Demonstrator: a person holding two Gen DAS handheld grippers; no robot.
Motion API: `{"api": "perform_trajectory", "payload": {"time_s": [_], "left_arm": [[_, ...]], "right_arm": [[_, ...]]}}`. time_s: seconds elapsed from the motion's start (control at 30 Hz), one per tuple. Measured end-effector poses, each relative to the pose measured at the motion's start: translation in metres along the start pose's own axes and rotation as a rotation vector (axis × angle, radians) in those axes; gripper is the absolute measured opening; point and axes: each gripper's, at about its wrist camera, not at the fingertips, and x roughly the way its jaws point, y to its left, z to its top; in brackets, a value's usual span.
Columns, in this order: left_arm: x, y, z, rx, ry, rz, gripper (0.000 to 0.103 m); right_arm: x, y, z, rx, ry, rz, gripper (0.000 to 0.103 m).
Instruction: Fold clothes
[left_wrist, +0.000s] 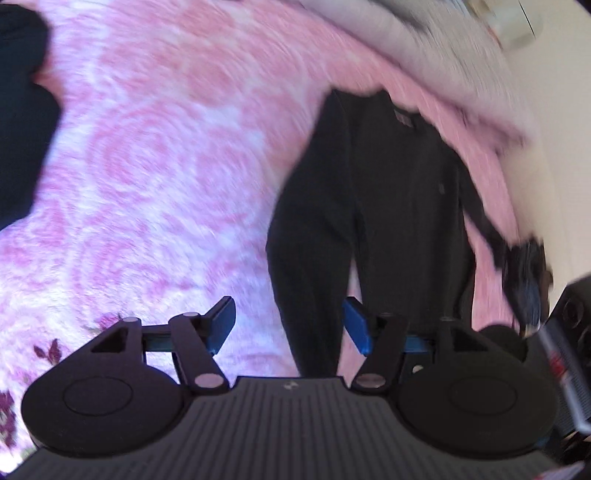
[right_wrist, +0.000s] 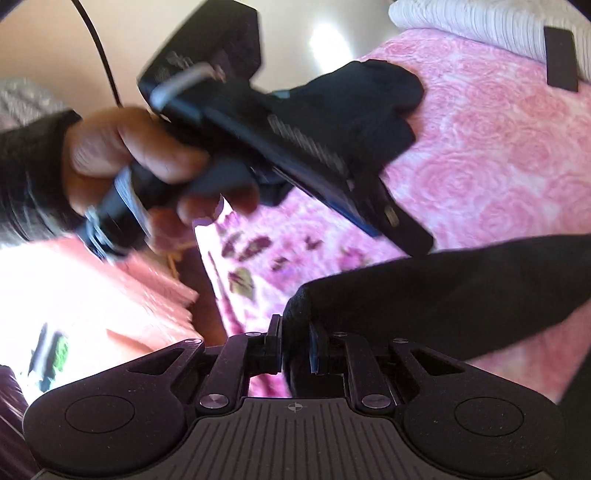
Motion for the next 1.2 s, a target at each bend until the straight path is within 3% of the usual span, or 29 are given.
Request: {"api": "perform_trajectory", "payload": {"time_s": [0.07, 0.13, 0.23, 0.27, 0.37, 0.47, 0.5, 0.53, 0.57, 0.63, 0.73, 0.83, 0.9, 1.03, 1.07, 1.1, 1.2], "left_arm": [[0.010, 0.009, -0.001, 0.019, 0.061, -0.015, 0.059], [0.018, 0.022, 0.000, 0.034, 0.112, -0.059, 0.058], [0.018, 0.042, 0.010, 0.083, 0.151, -0.136, 0.045], [0.016, 0.049, 0.015, 0.106, 0.158, -0.150, 0.045], [0.003, 0.066, 0.032, 0.207, 0.108, -0.096, 0.047], [-0.004, 0.070, 0.033, 0.322, 0.035, -0.012, 0.050], [-0.004, 0.068, 0.029, 0.366, 0.016, 0.006, 0.050], [-0.003, 0.065, 0.025, 0.410, -0.004, 0.023, 0.050], [-0.002, 0.061, 0.019, 0.456, -0.019, 0.031, 0.050], [0.007, 0.043, -0.009, 0.558, -0.023, 0.007, 0.050], [0.025, 0.008, -0.059, 0.740, -0.005, -0.021, 0.048], [0.050, -0.025, -0.107, 0.945, 0.037, 0.041, 0.039], [0.068, -0.036, -0.129, 1.025, 0.080, 0.113, 0.030], [0.087, -0.042, -0.140, 1.057, 0.119, 0.203, 0.028], [0.091, -0.043, -0.142, 1.061, 0.125, 0.221, 0.022], [0.092, -0.043, -0.140, 1.047, 0.128, 0.223, 0.003], [0.068, -0.038, -0.106, 0.854, 0.101, 0.109, 0.000]], "right_arm": [[0.003, 0.006, 0.002, 0.009, -0.008, 0.019, 0.013], [0.008, 0.015, 0.007, 0.011, -0.012, 0.025, 0.004], [0.026, 0.032, 0.017, -0.008, 0.003, -0.027, 0.004], [0.032, 0.032, 0.018, 0.018, -0.003, -0.074, 0.004], [0.053, 0.031, 0.022, 0.096, -0.022, -0.217, 0.005], [0.062, -0.002, 0.009, 0.321, -0.070, -0.388, 0.005], [0.061, -0.015, 0.003, 0.403, -0.085, -0.445, 0.009], [0.059, -0.026, -0.003, 0.475, -0.107, -0.496, 0.023], [0.054, -0.035, -0.010, 0.533, -0.126, -0.541, 0.049], [0.042, -0.046, -0.020, 0.593, -0.165, -0.634, 0.076], [0.022, -0.056, -0.035, 0.650, -0.197, -0.694, 0.077], [0.009, -0.062, -0.052, 0.698, -0.212, -0.713, 0.077], [0.005, -0.065, -0.061, 0.707, -0.213, -0.704, 0.077], [-0.007, -0.064, -0.074, 0.686, -0.218, -0.675, 0.076], [-0.010, -0.064, -0.076, 0.681, -0.216, -0.672, 0.077], [-0.012, -0.064, -0.079, 0.677, -0.214, -0.669, 0.077], [-0.024, -0.066, -0.084, 0.673, -0.210, -0.689, 0.076]]}}
